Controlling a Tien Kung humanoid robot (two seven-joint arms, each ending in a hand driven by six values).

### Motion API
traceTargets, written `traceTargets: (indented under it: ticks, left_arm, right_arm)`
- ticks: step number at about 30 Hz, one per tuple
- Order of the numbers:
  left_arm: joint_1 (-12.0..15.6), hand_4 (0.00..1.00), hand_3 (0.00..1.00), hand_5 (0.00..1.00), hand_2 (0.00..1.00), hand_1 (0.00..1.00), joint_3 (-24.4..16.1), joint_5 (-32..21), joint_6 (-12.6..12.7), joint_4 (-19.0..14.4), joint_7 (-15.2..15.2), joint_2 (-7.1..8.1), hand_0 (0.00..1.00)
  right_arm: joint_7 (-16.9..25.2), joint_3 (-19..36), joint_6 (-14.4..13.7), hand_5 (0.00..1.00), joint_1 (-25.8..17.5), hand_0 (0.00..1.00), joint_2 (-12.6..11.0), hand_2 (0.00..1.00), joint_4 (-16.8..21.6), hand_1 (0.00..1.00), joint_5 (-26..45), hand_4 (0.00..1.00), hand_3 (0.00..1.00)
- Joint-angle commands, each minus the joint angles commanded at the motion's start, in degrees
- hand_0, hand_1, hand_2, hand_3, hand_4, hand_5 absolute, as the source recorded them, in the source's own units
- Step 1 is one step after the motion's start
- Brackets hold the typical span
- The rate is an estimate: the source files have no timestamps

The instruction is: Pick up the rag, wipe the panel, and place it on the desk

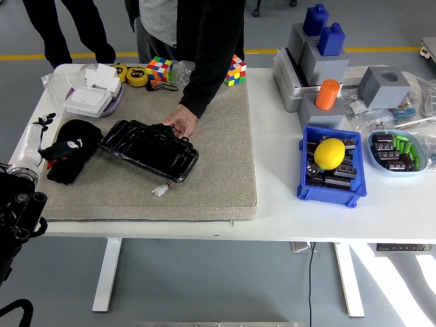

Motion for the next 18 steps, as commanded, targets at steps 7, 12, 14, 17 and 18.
traceTargets:
  ticks: [7, 12, 14, 17, 18]
  left_arm:
    - [-0.97, 0.891, 0.763, 0.102, 0.704, 0.697, -0.57, -0.34, 1.70, 2.29, -1.34, -0.80, 0.746]
    - [-1.47, 0.891, 0.763, 0.102, 0.704, 0.697, -0.42, 0.13, 2.15, 3.29, -1.41, -1.28, 0.746]
    - [-1.56, 0.841, 0.623, 0.045, 0.589, 0.589, -0.18, 0.34, 2.29, 3.51, -1.45, -1.41, 0.560]
    - [-1.76, 0.841, 0.623, 0.045, 0.589, 0.589, -0.08, 0.13, 2.97, 3.85, -1.97, -1.57, 0.560]
    - [-1.83, 0.841, 0.623, 0.045, 0.589, 0.589, -0.05, -0.27, 3.54, 3.96, -2.62, -1.68, 0.560]
  right_arm:
    - [0.07, -0.11, -0.03, 0.354, 0.07, 0.534, 0.03, 0.490, 0.09, 0.557, 0.31, 0.877, 0.522]
    - [0.07, -0.08, -0.01, 0.354, 0.04, 0.534, -0.03, 0.490, 0.08, 0.557, 0.27, 0.877, 0.522]
    - [0.08, -0.26, -0.02, 0.355, 0.04, 0.534, -0.03, 0.491, 0.11, 0.556, 0.37, 0.878, 0.522]
    - [0.11, -0.43, -0.04, 0.355, 0.14, 0.534, -0.02, 0.491, 0.14, 0.556, 0.49, 0.878, 0.522]
    - [0.10, -0.49, -0.04, 0.355, 0.15, 0.534, 0.00, 0.491, 0.18, 0.556, 0.56, 0.878, 0.522]
